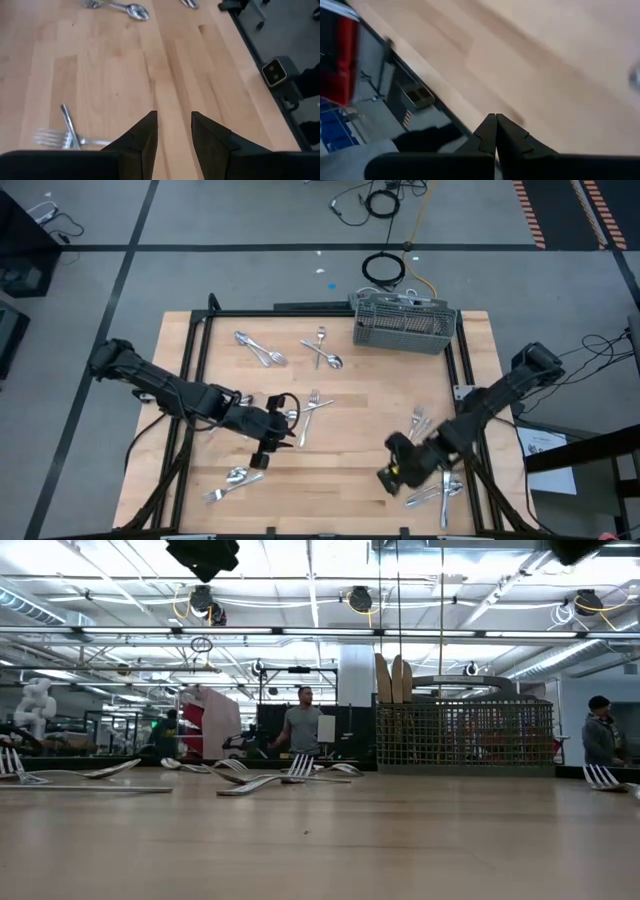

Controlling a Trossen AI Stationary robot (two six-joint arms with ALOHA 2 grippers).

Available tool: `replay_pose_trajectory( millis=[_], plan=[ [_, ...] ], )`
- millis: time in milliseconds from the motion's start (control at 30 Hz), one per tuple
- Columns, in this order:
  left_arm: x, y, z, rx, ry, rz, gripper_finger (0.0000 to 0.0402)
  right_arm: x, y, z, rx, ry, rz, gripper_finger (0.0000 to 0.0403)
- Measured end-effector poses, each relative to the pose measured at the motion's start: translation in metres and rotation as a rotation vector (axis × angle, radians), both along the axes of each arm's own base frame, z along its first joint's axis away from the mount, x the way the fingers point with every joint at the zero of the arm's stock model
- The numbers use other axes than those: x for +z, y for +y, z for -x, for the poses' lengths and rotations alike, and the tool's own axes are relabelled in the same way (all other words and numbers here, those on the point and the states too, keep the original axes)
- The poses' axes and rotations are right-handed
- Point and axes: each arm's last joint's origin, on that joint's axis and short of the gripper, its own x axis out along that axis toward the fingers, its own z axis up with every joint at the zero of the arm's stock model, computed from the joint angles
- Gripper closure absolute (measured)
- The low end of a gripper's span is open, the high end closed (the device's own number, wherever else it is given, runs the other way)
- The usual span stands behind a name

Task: Sort silverware
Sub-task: Put the silver knife into the silverware basket

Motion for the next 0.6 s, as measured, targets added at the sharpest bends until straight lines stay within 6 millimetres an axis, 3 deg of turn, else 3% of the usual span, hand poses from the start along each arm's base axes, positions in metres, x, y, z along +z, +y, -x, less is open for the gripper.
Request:
replay_pose_trajectory(
  millis=[267, 433, 600],
  plan=[
    [0.002, -0.001, -0.002, -0.005, -0.027, 0.017, 0.0277, -0.015, 0.04, 0.049, -0.034, 0.25, -0.038, 0.037],
    [0.011, -0.004, -0.009, -0.006, -0.142, 0.064, 0.0277, -0.02, 0.048, 0.079, -0.07, 0.353, 0.024, 0.0306],
    [0.021, -0.006, -0.014, -0.002, -0.257, 0.108, 0.0277, -0.02, 0.054, 0.093, -0.036, 0.376, 0.051, 0.0237]
  ],
)
